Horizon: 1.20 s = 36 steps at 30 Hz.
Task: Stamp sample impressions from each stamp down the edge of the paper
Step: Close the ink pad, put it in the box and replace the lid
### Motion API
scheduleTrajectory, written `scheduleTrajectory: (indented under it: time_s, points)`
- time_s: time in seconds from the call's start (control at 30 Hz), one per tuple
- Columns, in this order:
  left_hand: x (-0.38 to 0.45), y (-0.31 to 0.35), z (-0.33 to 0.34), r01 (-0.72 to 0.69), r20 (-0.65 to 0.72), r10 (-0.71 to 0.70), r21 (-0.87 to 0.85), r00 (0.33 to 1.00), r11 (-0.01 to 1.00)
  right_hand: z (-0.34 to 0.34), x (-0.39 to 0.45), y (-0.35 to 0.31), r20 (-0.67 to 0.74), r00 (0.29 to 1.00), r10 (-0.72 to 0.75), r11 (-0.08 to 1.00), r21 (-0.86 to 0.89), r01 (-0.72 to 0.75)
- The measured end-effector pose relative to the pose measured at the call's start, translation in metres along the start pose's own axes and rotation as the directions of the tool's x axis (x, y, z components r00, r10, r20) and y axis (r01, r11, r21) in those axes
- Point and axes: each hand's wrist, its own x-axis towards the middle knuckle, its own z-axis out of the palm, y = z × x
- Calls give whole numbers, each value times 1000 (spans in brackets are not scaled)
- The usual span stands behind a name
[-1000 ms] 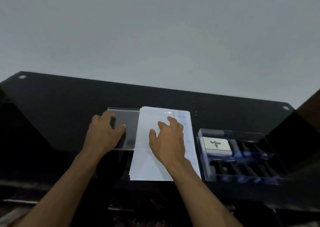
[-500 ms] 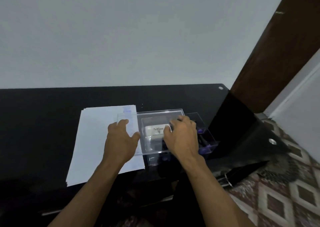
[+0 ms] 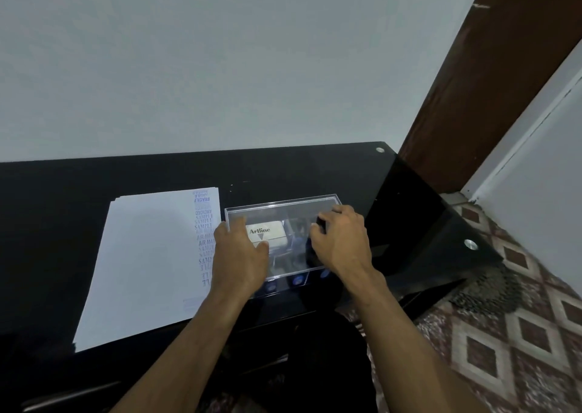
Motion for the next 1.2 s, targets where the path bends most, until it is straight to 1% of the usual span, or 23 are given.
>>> scheduleTrajectory:
  time_s: [0.1, 0.37, 0.6, 0.73, 0.83, 0.9, 0.97, 1.03, 1.1, 1.13, 1.2]
  points:
    - [3, -2, 5, 15, 2, -15, 1, 1000, 1000, -1, 3, 3, 20, 1000, -12, 1000, 3, 12]
    - [5, -8, 16, 72, 19, -72, 24, 997, 997, 5, 6, 9, 14, 999, -42, 999, 25, 42]
    - [4, -9, 13, 51, 16, -51, 3, 999, 999, 5, 5, 8, 20, 998, -55, 998, -31, 56]
    - [-2, -9, 6, 19, 53, -19, -13, 998, 1000, 4, 4, 10, 12, 999, -48, 999, 9, 48]
    - [-15, -16, -3, -26, 157, 32, -44, 987, 999, -4, 0, 19, 84, 996, -31, 999, 26, 29]
    - [-25, -20, -10, -58, 241, 63, -28, 968, 998, -13, -6, 24, 182, 983, -23, 999, 46, 15]
    - [-31, -23, -12, -88, 282, 81, 12, 956, 996, -22, -11, 30, 287, 958, -18, 996, 84, -6]
    - [-33, -25, -11, -96, 271, 86, 22, 959, 995, -30, -13, 37, 388, 921, -11, 994, 106, -33]
    - [-34, -25, -9, -94, 243, 86, 22, 966, 995, -33, -12, 45, 462, 887, -25, 990, 133, -41]
    - [-34, -24, -9, -97, 230, 90, 22, 969, 995, -33, -12, 47, 473, 880, -34, 988, 151, -43]
    - [-32, -24, -7, -101, 211, 98, 5, 972, 995, -29, -10, 50, 446, 894, -46, 981, 187, -43]
